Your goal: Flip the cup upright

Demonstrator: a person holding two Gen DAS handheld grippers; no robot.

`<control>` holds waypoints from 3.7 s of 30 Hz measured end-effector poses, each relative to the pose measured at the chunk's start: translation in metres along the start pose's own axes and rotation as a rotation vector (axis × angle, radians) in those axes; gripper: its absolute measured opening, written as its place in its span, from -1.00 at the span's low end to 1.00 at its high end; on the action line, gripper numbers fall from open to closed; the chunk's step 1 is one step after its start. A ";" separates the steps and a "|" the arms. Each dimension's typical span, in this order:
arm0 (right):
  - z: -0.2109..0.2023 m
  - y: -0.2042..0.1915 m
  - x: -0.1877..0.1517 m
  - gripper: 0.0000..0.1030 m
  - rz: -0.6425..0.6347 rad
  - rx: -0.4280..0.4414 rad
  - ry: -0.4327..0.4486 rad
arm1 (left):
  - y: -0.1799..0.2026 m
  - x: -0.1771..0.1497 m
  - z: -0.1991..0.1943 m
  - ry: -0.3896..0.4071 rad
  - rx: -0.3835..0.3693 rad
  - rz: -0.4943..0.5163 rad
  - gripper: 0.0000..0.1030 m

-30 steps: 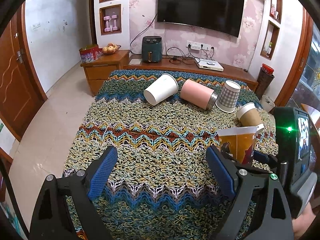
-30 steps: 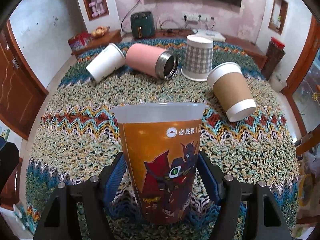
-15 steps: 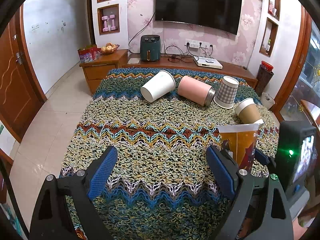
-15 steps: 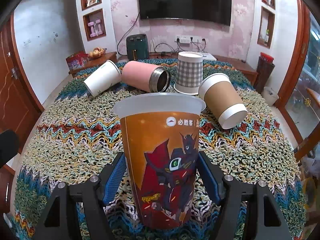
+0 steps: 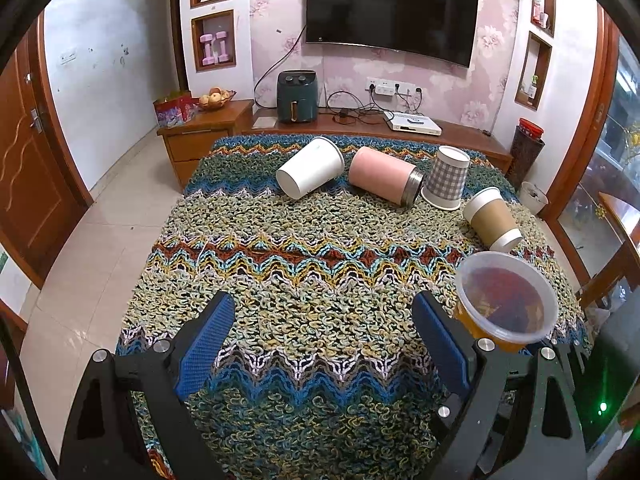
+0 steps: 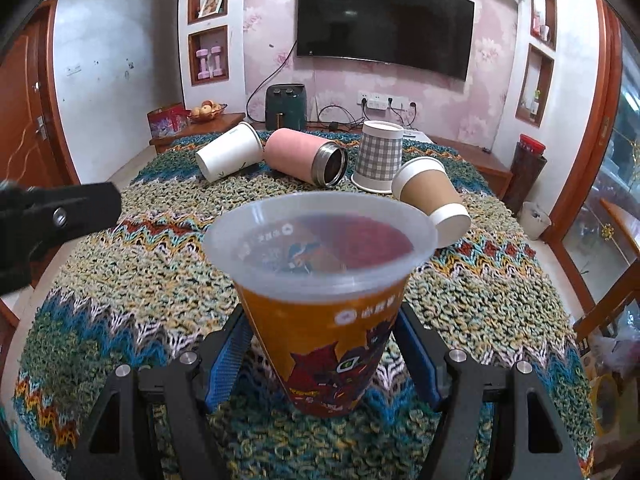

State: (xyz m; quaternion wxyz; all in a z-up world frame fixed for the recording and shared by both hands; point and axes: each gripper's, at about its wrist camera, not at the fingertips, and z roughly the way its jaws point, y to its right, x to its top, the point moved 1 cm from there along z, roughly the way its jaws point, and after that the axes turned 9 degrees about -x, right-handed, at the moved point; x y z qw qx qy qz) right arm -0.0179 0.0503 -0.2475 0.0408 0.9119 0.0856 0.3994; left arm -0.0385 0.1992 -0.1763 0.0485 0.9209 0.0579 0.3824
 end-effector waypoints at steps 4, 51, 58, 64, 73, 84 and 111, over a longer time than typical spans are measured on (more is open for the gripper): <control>-0.003 0.001 -0.010 0.39 -0.005 -0.011 -0.009 | 0.001 -0.002 -0.001 -0.002 0.001 0.002 0.79; -0.156 0.067 0.099 0.58 0.012 -0.012 -0.122 | 0.026 0.064 -0.124 -0.121 -0.002 -0.037 0.79; -0.188 0.067 0.125 0.57 0.010 -0.041 -0.085 | 0.032 0.076 -0.151 -0.119 -0.022 -0.031 0.79; -0.199 0.070 0.133 0.58 0.031 -0.038 -0.082 | 0.034 0.076 -0.157 -0.141 -0.015 -0.028 0.79; -0.204 0.068 0.137 0.58 0.023 -0.076 -0.099 | 0.037 0.078 -0.160 -0.135 0.006 -0.024 0.79; -0.204 0.067 0.140 0.58 0.013 -0.082 -0.103 | 0.036 0.085 -0.161 -0.130 0.032 -0.024 0.79; -0.182 0.065 0.146 0.58 0.001 -0.073 -0.133 | 0.039 0.090 -0.141 -0.151 0.056 -0.028 0.79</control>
